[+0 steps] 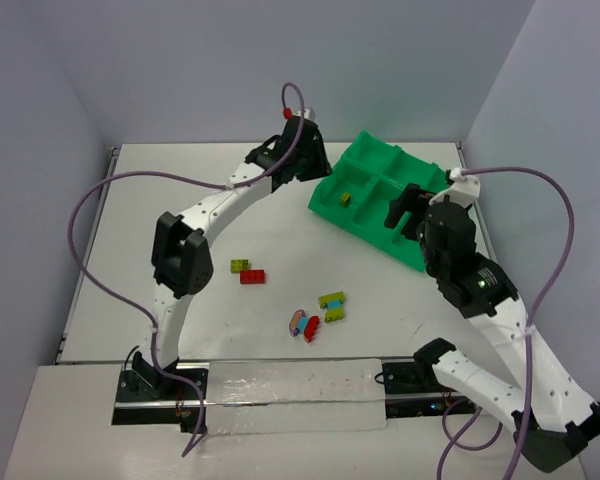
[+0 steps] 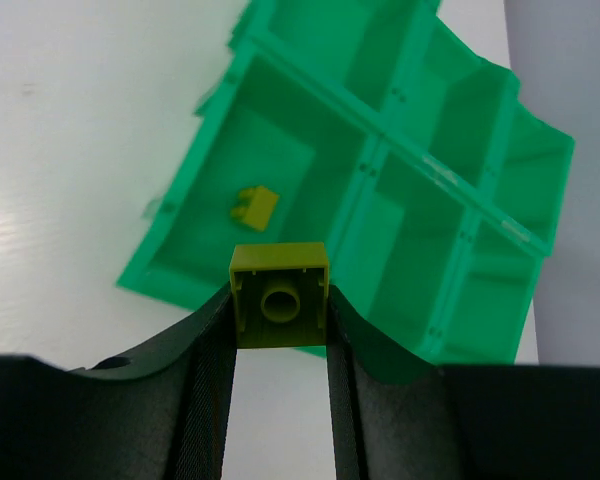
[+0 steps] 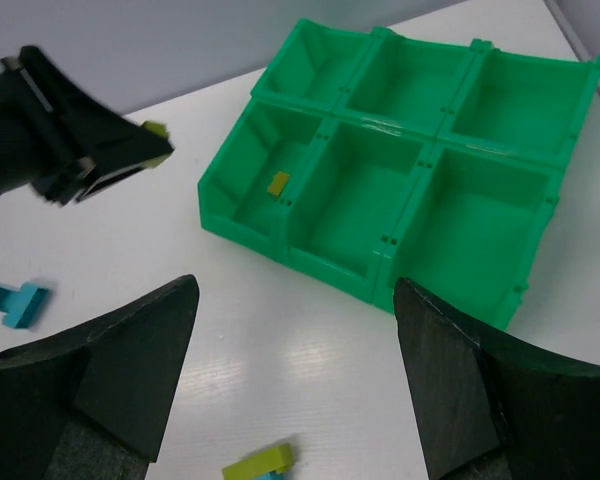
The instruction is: Sort the legos into containers by color
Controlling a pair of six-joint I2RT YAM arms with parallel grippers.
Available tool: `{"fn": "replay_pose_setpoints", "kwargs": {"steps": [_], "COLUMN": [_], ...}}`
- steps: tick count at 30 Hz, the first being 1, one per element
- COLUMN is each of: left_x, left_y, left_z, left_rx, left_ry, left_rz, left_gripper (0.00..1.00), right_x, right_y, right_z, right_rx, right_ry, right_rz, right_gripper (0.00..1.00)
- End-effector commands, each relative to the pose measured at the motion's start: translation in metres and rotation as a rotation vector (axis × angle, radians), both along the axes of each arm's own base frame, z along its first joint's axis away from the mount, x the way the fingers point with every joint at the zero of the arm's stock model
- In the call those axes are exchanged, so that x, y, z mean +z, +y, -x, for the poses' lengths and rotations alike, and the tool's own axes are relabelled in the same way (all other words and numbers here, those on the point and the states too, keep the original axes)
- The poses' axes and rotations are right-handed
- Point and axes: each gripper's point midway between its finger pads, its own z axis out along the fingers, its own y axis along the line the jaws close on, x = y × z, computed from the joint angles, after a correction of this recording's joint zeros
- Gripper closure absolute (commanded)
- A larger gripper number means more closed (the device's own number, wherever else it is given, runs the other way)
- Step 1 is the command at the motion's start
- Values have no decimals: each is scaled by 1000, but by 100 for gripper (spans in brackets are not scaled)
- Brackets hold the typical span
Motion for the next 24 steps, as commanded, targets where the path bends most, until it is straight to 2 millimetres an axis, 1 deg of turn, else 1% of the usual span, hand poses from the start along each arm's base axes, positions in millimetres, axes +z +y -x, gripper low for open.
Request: {"fn": "replay_pose_setpoints", "kwargs": {"steps": [1, 2, 4, 5, 7, 10, 11, 12, 13, 15, 17, 18, 19, 21, 22, 23, 24], "left_x": [18, 11, 17, 15, 7, -10, -13, -15, -18, -23, -19, -18, -12, 7, 12, 8, 16], "left_y": [-43, -48, -52, -55, -56, -55, -55, -56, -57, -59, -59, -59, -57, -50, -47, -42, -38], "left_z": [-12, -14, -25, -29, -41, -55, -57, -58, -58, -58, -56, -55, -53, -49, -45, -41, -36], "left_rx": [-106, -111, -90, -83, -46, -3, 0, 0, -2, -13, -25, -27, -26, -21, -19, -16, -15], "left_ry": [-60, -56, -92, -100, -120, -130, -129, -128, -126, -120, -123, -123, -128, -148, -152, -143, -145], "left_rz": [112, 121, 144, 146, 139, 123, 125, 128, 127, 126, 130, 127, 126, 126, 119, 97, 98], "left_gripper": [83, 83, 82, 82, 80, 77, 72, 65, 53, 26, 12, 8, 7, 8, 8, 10, 11], "right_x": [-1, 3, 9, 13, 18, 18, 17, 16, 16, 12, 10, 8, 8, 6, 5, 5, 4], "right_y": [-37, -44, -48, -48, -47, -45, -45, -44, -44, -42, -41, -40, -39, -37, -36, -35, -34], "right_z": [21, 24, 28, 30, 35, 39, 40, 40, 41, 41, 40, 40, 39, 38, 37, 36, 36], "right_rx": [-126, -152, -162, -157, -141, -126, -122, -119, -118, -109, -106, -105, -103, -97, -94, -93, -90], "right_ry": [-9, -21, -36, -43, -56, -56, -52, -51, -49, -38, -32, -27, -24, -19, -16, -15, -13], "right_rz": [65, 76, 81, 73, 46, 19, 18, 17, 17, 13, 7, 7, 6, 1, -1, -3, -3], "right_gripper": [14, 14, 14, 14, 14, 14, 14, 14, 14, 14, 14, 14, 14, 14, 14, 14, 14]}}
